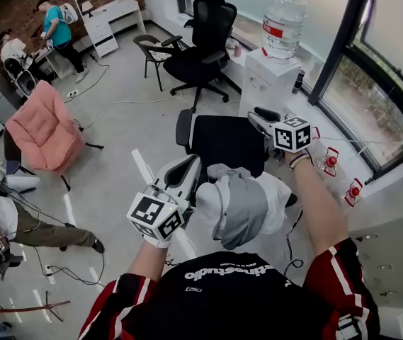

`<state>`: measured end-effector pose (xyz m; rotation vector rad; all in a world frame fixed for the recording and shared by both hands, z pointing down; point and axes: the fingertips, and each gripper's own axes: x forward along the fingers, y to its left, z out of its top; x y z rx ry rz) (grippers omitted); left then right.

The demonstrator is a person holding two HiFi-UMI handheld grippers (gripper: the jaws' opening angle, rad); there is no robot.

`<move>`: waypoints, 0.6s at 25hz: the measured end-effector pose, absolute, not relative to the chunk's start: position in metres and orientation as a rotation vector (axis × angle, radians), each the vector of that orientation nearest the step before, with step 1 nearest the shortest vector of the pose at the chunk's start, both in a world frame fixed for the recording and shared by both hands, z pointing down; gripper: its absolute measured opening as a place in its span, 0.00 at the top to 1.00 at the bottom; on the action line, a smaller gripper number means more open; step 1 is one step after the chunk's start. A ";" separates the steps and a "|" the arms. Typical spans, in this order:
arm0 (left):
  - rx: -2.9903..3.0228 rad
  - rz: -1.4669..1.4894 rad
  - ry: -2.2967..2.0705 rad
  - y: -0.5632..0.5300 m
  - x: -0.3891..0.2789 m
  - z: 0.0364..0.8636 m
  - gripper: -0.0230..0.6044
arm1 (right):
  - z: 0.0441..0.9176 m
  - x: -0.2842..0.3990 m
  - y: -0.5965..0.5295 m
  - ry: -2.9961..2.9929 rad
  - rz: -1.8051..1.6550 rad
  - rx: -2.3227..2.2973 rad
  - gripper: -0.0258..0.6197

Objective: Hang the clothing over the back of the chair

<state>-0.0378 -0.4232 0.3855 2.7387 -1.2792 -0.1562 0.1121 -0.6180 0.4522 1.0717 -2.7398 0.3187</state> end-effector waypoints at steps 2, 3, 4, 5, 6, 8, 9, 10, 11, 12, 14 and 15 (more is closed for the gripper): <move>2.742 -0.159 -1.272 -0.419 -0.039 0.386 0.92 | 0.448 0.111 -0.612 -2.746 0.308 1.081 0.75; 2.745 -0.160 -1.268 -0.417 -0.040 0.385 0.92 | 0.446 0.111 -0.609 -2.749 0.302 1.090 0.76; 2.748 -0.161 -1.264 -0.416 -0.040 0.385 0.92 | 0.444 0.111 -0.607 -2.753 0.295 1.100 0.77; 2.751 -0.164 -1.260 -0.414 -0.040 0.384 0.92 | 0.442 0.111 -0.605 -2.755 0.288 1.109 0.78; 2.754 -0.168 -1.257 -0.412 -0.040 0.384 0.92 | 0.441 0.111 -0.603 -2.757 0.279 1.117 0.80; 2.760 -0.174 -1.250 -0.408 -0.040 0.382 0.92 | 0.438 0.110 -0.597 -2.757 0.261 1.129 0.84; 2.764 -0.176 -1.246 -0.405 -0.040 0.381 0.92 | 0.437 0.110 -0.594 -2.757 0.256 1.133 0.85; 2.767 -0.176 -1.241 -0.403 -0.040 0.381 0.92 | 0.436 0.109 -0.592 -2.759 0.252 1.135 0.87; 2.769 -0.175 -1.238 -0.402 -0.041 0.380 0.92 | 0.435 0.108 -0.589 -2.763 0.250 1.134 0.88; 2.770 -0.174 -1.237 -0.401 -0.042 0.381 0.92 | 0.434 0.106 -0.586 -2.766 0.246 1.132 0.89; 2.770 -0.173 -1.235 -0.400 -0.043 0.381 0.92 | 0.434 0.104 -0.581 -2.770 0.236 1.135 0.92; 2.771 -0.173 -1.234 -0.399 -0.044 0.381 0.92 | 0.433 0.103 -0.579 -2.773 0.236 1.139 0.93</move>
